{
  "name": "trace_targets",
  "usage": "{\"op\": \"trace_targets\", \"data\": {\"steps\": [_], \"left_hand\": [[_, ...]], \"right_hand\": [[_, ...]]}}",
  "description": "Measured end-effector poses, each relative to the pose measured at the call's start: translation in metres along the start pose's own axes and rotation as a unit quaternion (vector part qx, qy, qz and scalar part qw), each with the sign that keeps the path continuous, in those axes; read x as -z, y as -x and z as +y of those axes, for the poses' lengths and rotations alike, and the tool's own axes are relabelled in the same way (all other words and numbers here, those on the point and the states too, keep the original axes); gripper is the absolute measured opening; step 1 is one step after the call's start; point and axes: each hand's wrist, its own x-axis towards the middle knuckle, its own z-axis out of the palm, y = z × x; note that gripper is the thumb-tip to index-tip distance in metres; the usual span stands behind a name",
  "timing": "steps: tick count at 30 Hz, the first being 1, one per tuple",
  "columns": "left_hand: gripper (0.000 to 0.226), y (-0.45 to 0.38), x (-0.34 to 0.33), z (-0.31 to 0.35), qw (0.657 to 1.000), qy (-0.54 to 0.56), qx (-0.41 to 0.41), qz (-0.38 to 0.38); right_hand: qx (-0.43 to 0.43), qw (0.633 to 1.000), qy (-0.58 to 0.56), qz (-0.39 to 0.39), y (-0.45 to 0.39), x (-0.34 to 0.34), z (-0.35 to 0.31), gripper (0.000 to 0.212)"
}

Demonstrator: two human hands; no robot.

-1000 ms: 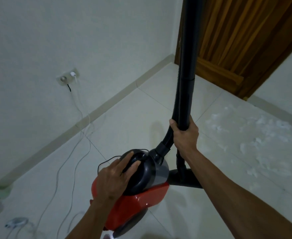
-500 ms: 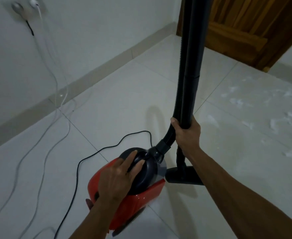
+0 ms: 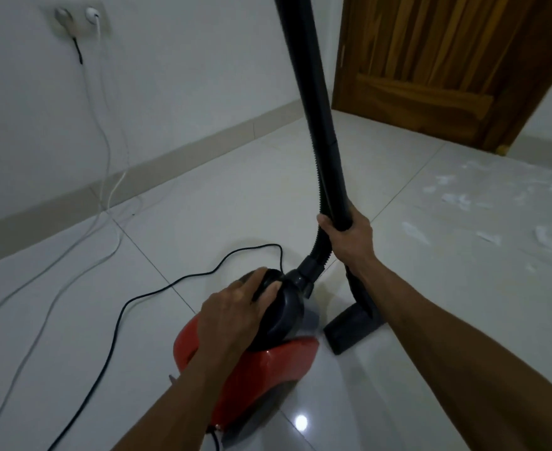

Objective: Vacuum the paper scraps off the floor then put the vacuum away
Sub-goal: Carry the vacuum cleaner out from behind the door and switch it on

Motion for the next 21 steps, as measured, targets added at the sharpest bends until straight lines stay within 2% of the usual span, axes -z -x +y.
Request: {"op": "trace_targets", "data": {"steps": [3, 5, 7, 9, 12, 14, 18, 21], "left_hand": [[0.048, -0.001, -0.001, 0.000, 0.995, 0.028, 0.083, -0.052], [0.051, 0.004, -0.002, 0.003, 0.997, -0.004, 0.044, -0.061], [0.066, 0.003, -0.001, 0.004, 0.996, -0.037, 0.005, -0.079], [0.067, -0.002, -0.006, 0.004, 0.998, -0.026, 0.023, -0.060], [0.047, -0.006, -0.006, 0.010, 0.991, 0.042, 0.129, -0.012], [0.047, -0.011, -0.003, 0.015, 0.978, 0.094, 0.188, 0.007], [0.056, -0.009, -0.001, 0.016, 0.981, 0.096, 0.166, 0.021], [0.047, -0.010, -0.004, 0.012, 0.981, 0.108, 0.159, 0.024]], "right_hand": [[-0.020, 1.000, 0.000, -0.012, -0.001, 0.010, 0.002, 0.060], [-0.032, 0.999, -0.016, -0.016, 0.001, 0.015, -0.001, 0.050], [-0.044, 0.999, -0.022, -0.021, 0.003, 0.019, -0.001, 0.040], [-0.050, 0.998, -0.029, -0.031, 0.000, 0.022, 0.009, 0.037], [-0.041, 0.997, -0.033, -0.052, -0.005, 0.033, 0.018, 0.025], [-0.037, 0.997, -0.033, -0.063, -0.006, 0.041, 0.018, 0.022], [-0.045, 0.995, -0.028, -0.087, 0.005, 0.047, 0.022, 0.036], [-0.023, 0.995, -0.030, -0.097, 0.010, 0.044, 0.028, 0.035]]}}
